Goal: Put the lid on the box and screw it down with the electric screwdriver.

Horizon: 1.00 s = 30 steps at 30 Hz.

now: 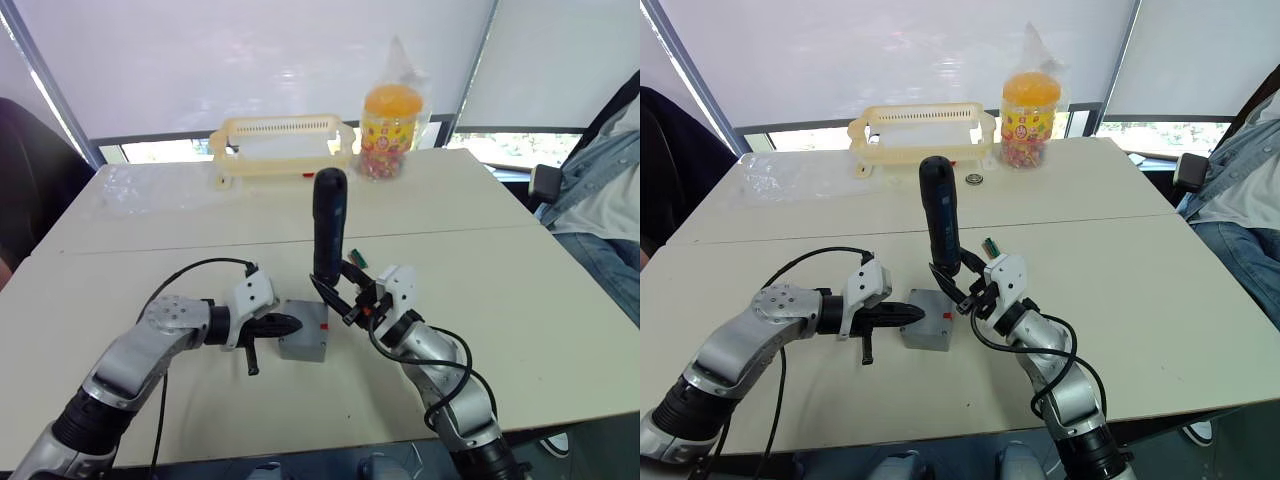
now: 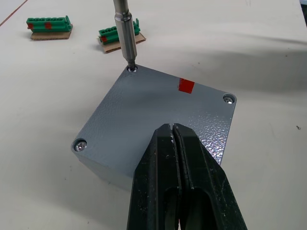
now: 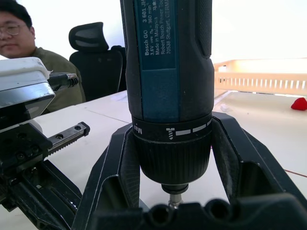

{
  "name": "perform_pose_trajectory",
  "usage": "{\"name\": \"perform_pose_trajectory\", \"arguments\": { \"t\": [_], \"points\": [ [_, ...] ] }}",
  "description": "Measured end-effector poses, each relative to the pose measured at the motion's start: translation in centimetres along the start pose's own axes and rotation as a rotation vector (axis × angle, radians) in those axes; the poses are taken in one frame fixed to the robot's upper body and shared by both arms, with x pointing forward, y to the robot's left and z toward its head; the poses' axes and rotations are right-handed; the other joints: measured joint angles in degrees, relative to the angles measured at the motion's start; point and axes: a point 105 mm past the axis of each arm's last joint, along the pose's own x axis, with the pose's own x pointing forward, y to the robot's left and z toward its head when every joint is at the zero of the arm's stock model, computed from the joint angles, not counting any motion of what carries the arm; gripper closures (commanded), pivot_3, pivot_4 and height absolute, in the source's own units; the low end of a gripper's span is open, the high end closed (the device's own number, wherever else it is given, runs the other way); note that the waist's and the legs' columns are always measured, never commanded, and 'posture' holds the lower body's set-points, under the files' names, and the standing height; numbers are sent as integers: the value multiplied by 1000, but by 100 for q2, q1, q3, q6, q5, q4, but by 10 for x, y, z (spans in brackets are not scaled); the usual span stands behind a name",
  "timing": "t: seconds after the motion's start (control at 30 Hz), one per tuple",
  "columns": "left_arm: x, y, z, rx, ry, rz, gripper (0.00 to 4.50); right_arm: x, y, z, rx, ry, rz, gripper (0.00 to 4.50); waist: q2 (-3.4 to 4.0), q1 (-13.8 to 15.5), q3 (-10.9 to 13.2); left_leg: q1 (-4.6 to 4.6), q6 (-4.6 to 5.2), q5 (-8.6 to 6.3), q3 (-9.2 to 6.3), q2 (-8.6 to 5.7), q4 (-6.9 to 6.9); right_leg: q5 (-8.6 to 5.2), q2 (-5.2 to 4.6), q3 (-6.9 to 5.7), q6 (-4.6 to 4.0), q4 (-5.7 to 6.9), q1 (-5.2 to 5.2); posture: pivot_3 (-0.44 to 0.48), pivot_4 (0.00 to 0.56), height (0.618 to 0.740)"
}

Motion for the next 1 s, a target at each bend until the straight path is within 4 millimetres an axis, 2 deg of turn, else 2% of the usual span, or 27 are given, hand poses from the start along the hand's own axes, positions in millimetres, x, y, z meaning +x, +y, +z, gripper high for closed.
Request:
{"name": "perform_pose_trajectory", "arguments": {
  "t": [0.17,0.33,0.4,0.5,0.57,0.63,0.8,0.87,0.9,1.0],
  "points": [
    [0,0,0,1,-1,0,4500,0,-2,1,-4,-2,-6,2811,0,0,1,0,0,0,0,0,-10,0,-1,0,0,-6,-2,0,150,740],
    [2,1,3,24,-8,-2,4500,3,-9,16,38,0,-17,2811,13,13,26,-18,0,1,0,-3,-14,1,-4,0,-1,-6,-20,0,150,740],
    [3,4,4,35,-18,2,4500,6,-18,38,60,-14,-39,2811,22,23,63,-38,-1,2,1,-5,-13,7,-5,1,-7,-3,-41,0,150,740],
    [5,5,6,50,-28,-1,4500,7,-29,92,43,-132,-66,2811,24,15,64,-90,-1,3,-1,-4,-15,32,-2,-1,-6,10,-101,0,150,740],
    [6,6,8,58,-31,-7,4500,6,-26,123,53,-204,-49,2811,23,6,63,-102,-2,4,-7,-2,-30,35,0,-8,-4,10,-119,0,150,740],
    [7,6,8,60,-32,-15,4500,6,-24,135,76,-222,-37,2811,23,4,63,-97,-3,5,-6,-3,-48,35,-1,-8,-5,7,-120,0,150,740],
    [8,5,8,62,-41,-21,4500,2,-32,124,190,-129,-50,2811,23,4,64,-101,-2,5,0,-3,-50,24,-3,-7,-23,-2,-120,0,150,740],
    [8,5,8,62,-41,-21,4500,-2,-42,117,253,-67,-60,2811,23,4,64,-102,-2,5,2,-4,-49,24,-4,-5,-23,-3,-119,0,150,740],
    [8,5,8,62,-42,-21,4500,-5,-49,113,280,-15,-65,2811,24,4,65,-102,-2,5,4,-4,-46,24,-5,-4,-24,-3,-119,0,150,740],
    [5,1,7,50,-56,-22,4500,-32,-76,93,302,289,-86,2811,27,20,70,-108,0,5,2,-5,-48,21,-8,-8,-29,-14,-118,0,150,740]
  ]
}}
